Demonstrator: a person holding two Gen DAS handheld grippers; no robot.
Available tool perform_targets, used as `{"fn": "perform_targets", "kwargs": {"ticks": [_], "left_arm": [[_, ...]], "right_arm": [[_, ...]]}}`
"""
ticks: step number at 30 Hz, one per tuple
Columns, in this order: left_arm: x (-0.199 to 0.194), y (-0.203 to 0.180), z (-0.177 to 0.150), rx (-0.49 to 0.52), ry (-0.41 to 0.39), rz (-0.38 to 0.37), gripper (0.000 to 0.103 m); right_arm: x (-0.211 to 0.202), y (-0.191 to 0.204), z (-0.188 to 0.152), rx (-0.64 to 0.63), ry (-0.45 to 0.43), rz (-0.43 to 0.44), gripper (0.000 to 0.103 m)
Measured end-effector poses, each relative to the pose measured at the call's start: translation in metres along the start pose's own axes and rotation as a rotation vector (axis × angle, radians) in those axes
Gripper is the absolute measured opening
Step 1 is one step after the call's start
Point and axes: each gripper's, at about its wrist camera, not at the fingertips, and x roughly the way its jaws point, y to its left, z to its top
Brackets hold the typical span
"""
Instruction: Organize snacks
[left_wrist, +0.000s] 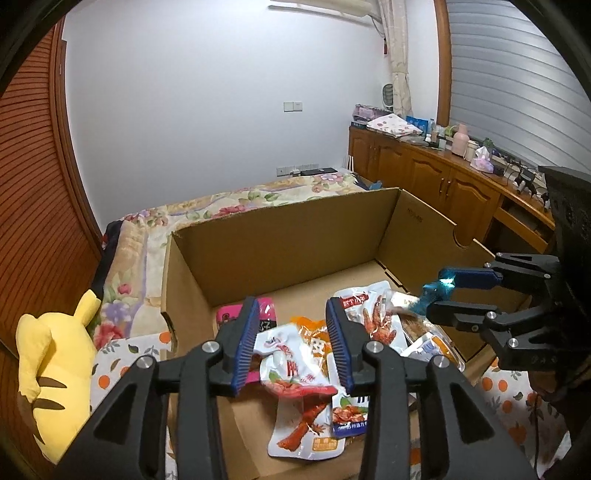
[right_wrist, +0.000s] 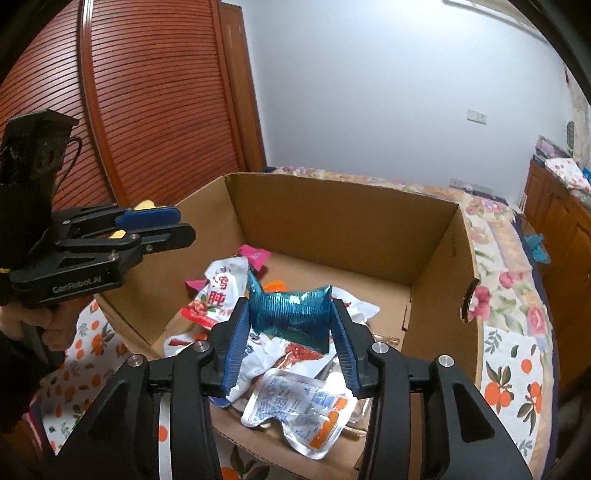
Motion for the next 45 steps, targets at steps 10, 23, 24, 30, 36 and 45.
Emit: {"fn": "perform_targets", "kwargs": {"ticks": [10, 23, 24, 30, 36, 45], "left_arm": [[-0.024, -0.008, -0.013, 0.012, -0.011, 0.022, 0.041], [-0.072, -0.023, -0.027, 0.015, -0.043, 0.045, 0.054], [-0.075, -0.023, -0.028, 0.016, -0.047, 0.045, 0.055], [-0.098, -0.029, -0.033, 0.010, -0.082, 0.060, 0.071], [-0.113, -0.028, -0.039, -0.012, -0.103, 0.097, 0.081], [-0.130, -0.032, -0.045, -0.031, -0.115, 0.117, 0.100]], "right_arm": [[-0.013, 0.004, -0.005, 0.006, -0.014, -0.045, 0.055], [-0.064, 0.030, -0.015, 0.007, -0.077, -0.062, 0.060], [-0.068, 0.033, -0.016, 0.006, -0.084, -0.067, 0.060], [-0.090, 0.044, -0.021, 0.005, -0.116, -0.087, 0.066], [-0.107, 0.052, -0.025, 0.015, -0.147, -0.108, 0.077], [-0.127, 0.058, -0.027, 0.030, -0.195, -0.135, 0.089]]}}
